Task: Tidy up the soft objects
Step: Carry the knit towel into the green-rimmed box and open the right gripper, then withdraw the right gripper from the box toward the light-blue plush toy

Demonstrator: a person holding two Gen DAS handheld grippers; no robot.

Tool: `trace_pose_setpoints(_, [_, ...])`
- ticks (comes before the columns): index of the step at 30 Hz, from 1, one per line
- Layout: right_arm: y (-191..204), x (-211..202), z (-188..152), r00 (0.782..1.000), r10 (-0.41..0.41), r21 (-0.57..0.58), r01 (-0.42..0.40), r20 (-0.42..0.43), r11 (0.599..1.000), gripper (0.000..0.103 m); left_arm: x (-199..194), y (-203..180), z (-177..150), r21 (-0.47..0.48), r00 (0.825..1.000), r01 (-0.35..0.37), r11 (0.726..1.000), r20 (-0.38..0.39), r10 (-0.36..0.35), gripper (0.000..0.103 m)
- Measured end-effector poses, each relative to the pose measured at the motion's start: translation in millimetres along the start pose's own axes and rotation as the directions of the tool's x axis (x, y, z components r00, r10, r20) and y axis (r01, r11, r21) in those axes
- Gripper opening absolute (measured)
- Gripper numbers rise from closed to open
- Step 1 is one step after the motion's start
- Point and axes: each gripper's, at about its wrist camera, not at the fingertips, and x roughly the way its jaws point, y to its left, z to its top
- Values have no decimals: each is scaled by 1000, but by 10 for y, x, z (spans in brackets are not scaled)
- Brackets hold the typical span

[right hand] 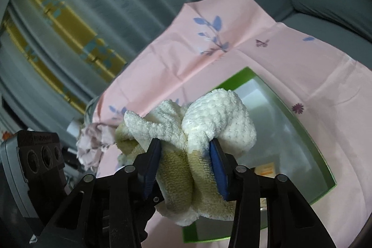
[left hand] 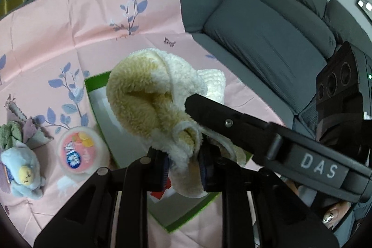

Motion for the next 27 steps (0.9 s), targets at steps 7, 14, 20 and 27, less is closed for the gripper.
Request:
trace_pose_setpoints(7, [-348, 184, 17, 998, -51, 127, 55, -31, 990, 31, 325, -61, -27, 20, 997, -53, 998, -57, 54, 19])
trace_pose_setpoints(14, [-574, 249, 15, 995, -90, 188, 97, -43, 977, 31, 546, -94, -2, 7, 993, -67, 998, -93, 68, 25])
trace_pose_setpoints(20, [-620, 254, 20, 982, -177, 194, 187, -66, 963, 31, 492, -163, -27, 32, 993, -72, 997, -93, 75, 65])
trace_pose_setpoints(27, [-442, 55, 13, 980, -198, 154, 196, -5, 968, 61, -23, -68, -58, 13, 996, -93, 996, 0, 93, 88])
